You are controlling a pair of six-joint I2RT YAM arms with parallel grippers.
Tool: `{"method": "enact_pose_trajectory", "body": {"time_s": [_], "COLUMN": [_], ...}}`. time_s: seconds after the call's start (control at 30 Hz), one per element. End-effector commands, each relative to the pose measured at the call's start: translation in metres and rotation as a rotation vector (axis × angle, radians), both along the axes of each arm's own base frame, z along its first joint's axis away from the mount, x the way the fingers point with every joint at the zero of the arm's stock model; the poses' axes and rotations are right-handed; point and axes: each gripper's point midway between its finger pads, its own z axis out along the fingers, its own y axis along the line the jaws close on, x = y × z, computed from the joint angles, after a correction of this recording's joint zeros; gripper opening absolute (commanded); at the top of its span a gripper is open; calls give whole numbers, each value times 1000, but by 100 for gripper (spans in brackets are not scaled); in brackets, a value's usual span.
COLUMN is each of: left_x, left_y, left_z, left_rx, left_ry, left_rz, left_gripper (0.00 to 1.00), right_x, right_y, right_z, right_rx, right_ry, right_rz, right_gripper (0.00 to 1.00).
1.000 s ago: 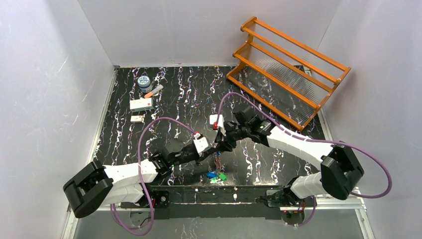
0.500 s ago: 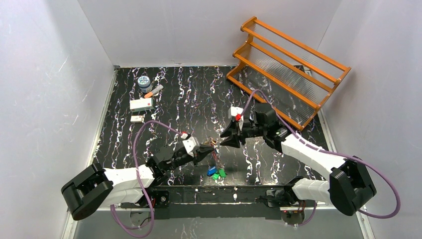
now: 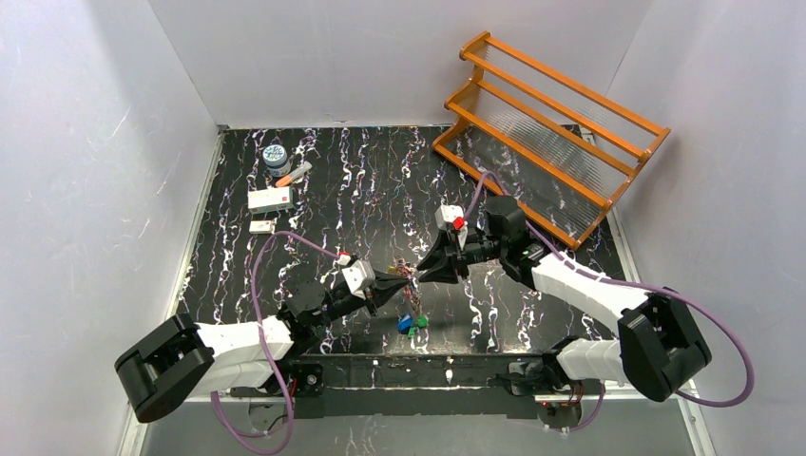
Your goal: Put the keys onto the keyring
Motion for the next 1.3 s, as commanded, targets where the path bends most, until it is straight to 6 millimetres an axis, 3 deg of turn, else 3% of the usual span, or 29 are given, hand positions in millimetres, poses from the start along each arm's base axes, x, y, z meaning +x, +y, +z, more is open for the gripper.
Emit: {"method": "enact_pose_trajectory", "body": {"time_s": [0.0,0.37,0.6,1.03,1.27], "left_x": [0,2,4,7,7], "left_y": [1,0,-1,-2,-5], "left_z": [25,26,26,31,32], "left_rx": [-82,-82,-77,-87,-87], "left_ry": [-55,-55,-55,-68,-71], "left_rz": [9,13,17,27,16], "left_gripper": [0,0,0,0,0], "right_x": [4,8,10,14,18], "right_y": [4,11,12,7,8], "right_z": [11,7,3,-24,-29], "right_rx": [31,30,19,-70,-94], "right_ry": [-31,-7,1,15,5], "right_rz": [26,54,58,32,31], "right_gripper": [38,27,2,1,1]}}
